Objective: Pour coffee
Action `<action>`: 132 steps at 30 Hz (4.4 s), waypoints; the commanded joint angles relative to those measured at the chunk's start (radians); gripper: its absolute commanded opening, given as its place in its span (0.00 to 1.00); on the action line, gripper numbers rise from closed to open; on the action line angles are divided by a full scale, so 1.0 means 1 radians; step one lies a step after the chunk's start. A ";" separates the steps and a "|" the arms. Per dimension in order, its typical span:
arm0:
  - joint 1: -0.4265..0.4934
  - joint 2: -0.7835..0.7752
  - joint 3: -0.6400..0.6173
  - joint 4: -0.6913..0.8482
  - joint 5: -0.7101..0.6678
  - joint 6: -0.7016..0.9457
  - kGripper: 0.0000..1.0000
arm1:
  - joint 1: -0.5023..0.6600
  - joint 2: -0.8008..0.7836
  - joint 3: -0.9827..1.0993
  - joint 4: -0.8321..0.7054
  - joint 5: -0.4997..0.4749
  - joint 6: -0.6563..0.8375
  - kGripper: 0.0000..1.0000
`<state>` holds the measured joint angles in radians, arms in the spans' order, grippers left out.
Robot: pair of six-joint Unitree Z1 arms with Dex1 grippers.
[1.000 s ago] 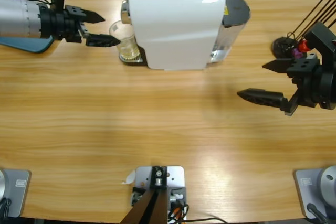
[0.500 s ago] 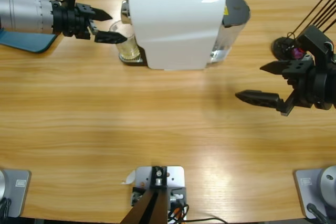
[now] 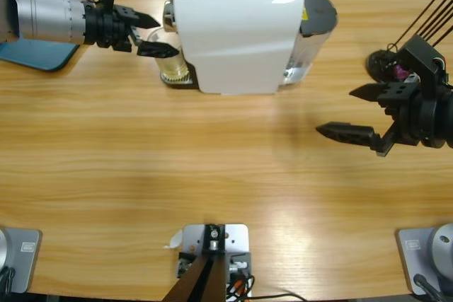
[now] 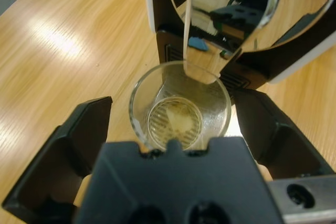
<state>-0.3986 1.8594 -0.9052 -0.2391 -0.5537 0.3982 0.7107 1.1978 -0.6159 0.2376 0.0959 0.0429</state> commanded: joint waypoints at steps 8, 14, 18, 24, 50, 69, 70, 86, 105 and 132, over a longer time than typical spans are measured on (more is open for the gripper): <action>-0.021 0.086 0.002 -0.020 -0.034 0.031 0.99 | 0.010 0.039 0.010 0.006 0.001 -0.005 1.00; -0.022 0.101 -0.003 -0.022 -0.040 0.031 0.99 | 0.011 0.040 0.010 0.006 0.001 -0.005 1.00; -0.021 0.103 -0.003 -0.022 -0.039 0.028 0.64 | 0.011 0.040 0.010 0.006 0.001 -0.005 1.00; -0.029 0.101 0.003 -0.022 -0.040 0.027 0.00 | 0.011 0.039 0.009 0.006 0.001 -0.005 1.00; 0.371 -0.227 0.125 -0.020 0.238 -0.235 0.00 | 0.012 0.037 0.011 0.003 -0.004 -0.006 1.00; 0.425 -0.016 0.152 -0.144 0.520 -0.367 0.00 | 0.012 0.078 0.005 0.008 -0.004 -0.006 1.00; 0.425 -0.004 0.152 -0.154 0.520 -0.367 0.00 | 0.012 0.078 0.005 0.009 -0.005 -0.006 1.00; 0.461 0.086 0.167 -0.307 0.532 -0.365 0.00 | 0.012 0.111 -0.001 0.011 -0.007 -0.006 1.00; 0.488 0.037 0.211 -0.292 0.498 -0.369 0.99 | 0.012 0.082 -0.011 0.038 -0.008 -0.006 1.00; 0.127 -0.979 0.316 0.675 0.173 -0.346 0.99 | 0.012 -0.035 0.074 -0.037 -0.083 -0.006 1.00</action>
<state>-0.2298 0.9653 -0.6722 0.3458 -0.3657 0.0367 0.7128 1.2100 -0.5938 0.2313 0.0401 0.0429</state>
